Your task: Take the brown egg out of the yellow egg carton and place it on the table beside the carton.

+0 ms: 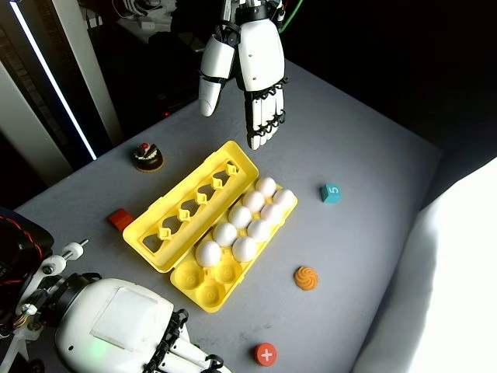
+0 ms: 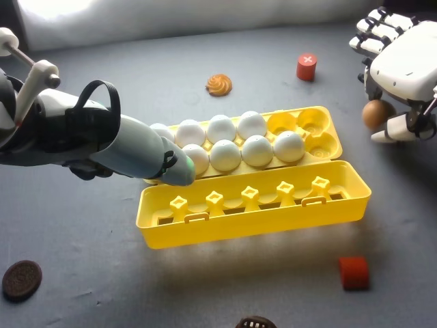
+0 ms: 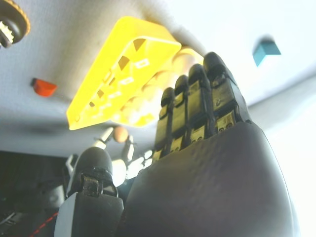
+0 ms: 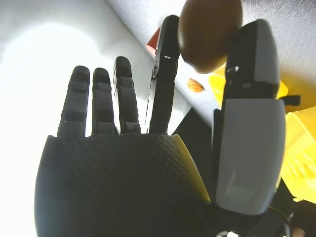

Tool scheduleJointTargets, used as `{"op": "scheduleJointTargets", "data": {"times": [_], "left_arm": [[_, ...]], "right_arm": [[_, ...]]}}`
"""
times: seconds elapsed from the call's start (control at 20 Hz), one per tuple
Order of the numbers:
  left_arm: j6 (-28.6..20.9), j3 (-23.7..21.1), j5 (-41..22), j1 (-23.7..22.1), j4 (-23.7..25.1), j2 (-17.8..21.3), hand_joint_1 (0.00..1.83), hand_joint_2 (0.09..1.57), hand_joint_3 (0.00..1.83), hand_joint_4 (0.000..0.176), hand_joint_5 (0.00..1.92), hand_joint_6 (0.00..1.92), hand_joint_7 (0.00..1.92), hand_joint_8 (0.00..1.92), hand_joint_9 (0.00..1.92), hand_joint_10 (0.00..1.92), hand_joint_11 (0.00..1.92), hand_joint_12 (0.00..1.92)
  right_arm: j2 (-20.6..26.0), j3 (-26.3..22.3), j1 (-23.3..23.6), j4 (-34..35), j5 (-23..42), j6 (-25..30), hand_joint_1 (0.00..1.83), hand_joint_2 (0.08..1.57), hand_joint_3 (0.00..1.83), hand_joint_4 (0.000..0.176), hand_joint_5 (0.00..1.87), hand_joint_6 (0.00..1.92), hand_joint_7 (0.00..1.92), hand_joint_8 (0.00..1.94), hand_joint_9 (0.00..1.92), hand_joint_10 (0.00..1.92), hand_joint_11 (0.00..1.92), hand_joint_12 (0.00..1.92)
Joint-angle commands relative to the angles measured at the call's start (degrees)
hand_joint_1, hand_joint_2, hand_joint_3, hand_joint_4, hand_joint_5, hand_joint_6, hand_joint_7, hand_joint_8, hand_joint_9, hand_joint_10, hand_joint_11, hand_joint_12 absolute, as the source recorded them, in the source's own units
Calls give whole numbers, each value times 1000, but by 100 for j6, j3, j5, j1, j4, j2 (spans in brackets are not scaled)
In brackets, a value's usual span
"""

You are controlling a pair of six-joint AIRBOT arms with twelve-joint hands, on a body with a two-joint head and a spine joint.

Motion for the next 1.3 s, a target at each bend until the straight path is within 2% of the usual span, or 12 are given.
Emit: {"op": "scheduleJointTargets", "data": {"times": [0.0, 0.1, 0.35, 0.4, 0.45, 0.6, 0.7, 0.75, 0.8, 1.0, 1.05, 1.25], "left_arm": [[-15, -4, -221, -31, 173, 20, 0, 1224, 0, 0, 150, 1, 139, 1, 132, 2, 0, 398], [-13, -4, -221, -31, 173, 20, 0, 1232, 0, 0, 102, 1, 89, 5, 86, 1, 0, 278], [-12, -4, -221, -31, 173, 21, 0, 1223, 0, 0, 166, 8, 154, 9, 139, 8, 0, 408], [-12, -4, -221, -31, 173, 22, 0, 1230, 1, 0, 156, 3, 151, 6, 137, 6, 0, 404], [-12, -3, -221, -31, 173, 22, 0, 1231, 1, 0, 159, 2, 159, 6, 146, 6, 0, 417], [-13, -3, -221, -31, 174, 19, 0, 1229, 0, 0, 135, 3, 126, 4, 116, 3, 0, 332], [-13, -3, -221, -31, 174, 19, 0, 1226, 0, 0, 160, 7, 159, 9, 150, 11, 0, 426], [-13, -3, -221, -31, 173, 20, 0, 1234, 2, 0, 114, 6, 107, 8, 98, 9, 0, 290], [-13, -1, -221, -31, 173, 20, 0, 1234, 1, 0, 126, 9, 127, 12, 109, 13, 0, 313], [-14, -1, -221, -31, 173, 19, 0, 1221, 0, 0, 192, 10, 189, 10, 168, 13, 0, 478], [-14, -1, -221, -31, 173, 18, 0, 1221, 0, 0, 139, 9, 130, 8, 114, 10, 0, 339], [-14, -1, -221, -32, 173, 18, 0, 1227, 0, 0, 131, 1, 131, 1, 115, 2, 0, 323]], "right_arm": [[49, 0, 4, -163, 523, -32, 770, 889, 0, 154, 1091, 10, 145, 0, 0, 0, 0, 0], [49, 0, 4, -163, 532, -35, 784, 867, 0, 162, 1092, 8, 140, 8, 0, 0, 0, 0], [90, -29, 6, -161, 645, -38, 736, 865, 0, 150, 1076, 0, 134, 3, 0, 0, 0, 0], [122, -60, 14, -161, 658, -30, 721, 859, 0, 166, 1078, 1, 123, 1, 0, 0, 0, 0], [172, -111, 19, -160, 655, -13, 746, 843, 0, 155, 1089, 6, 127, 3, 0, 0, 0, 0], [278, -259, 16, -160, 655, -21, 711, 859, 0, 162, 1049, 0, 85, 0, 0, 0, 0, 0], [372, -371, 23, -160, 710, -38, 670, 869, 2, 167, 983, 0, 96, 4, 0, 0, 0, 0], [504, -488, 60, -160, 712, -38, 659, 876, 5, 161, 965, 0, 118, 11, 0, 0, 0, 0], [605, -575, 90, -160, 712, -38, 672, 885, 7, 145, 958, 0, 146, 18, 0, 0, 0, 0], [1234, -1154, 218, -159, 687, -27, 643, 890, 6, 172, 932, 0, 117, 1, 0, 0, 0, 0], [1360, -1267, 257, -159, 656, -27, 628, 889, 4, 175, 926, 0, 118, 3, 0, 0, 0, 0], [2172, -2038, 471, -159, 625, -42, 691, 870, 0, 161, 967, 13, 151, 13, 0, 0, 0, 0]]}}
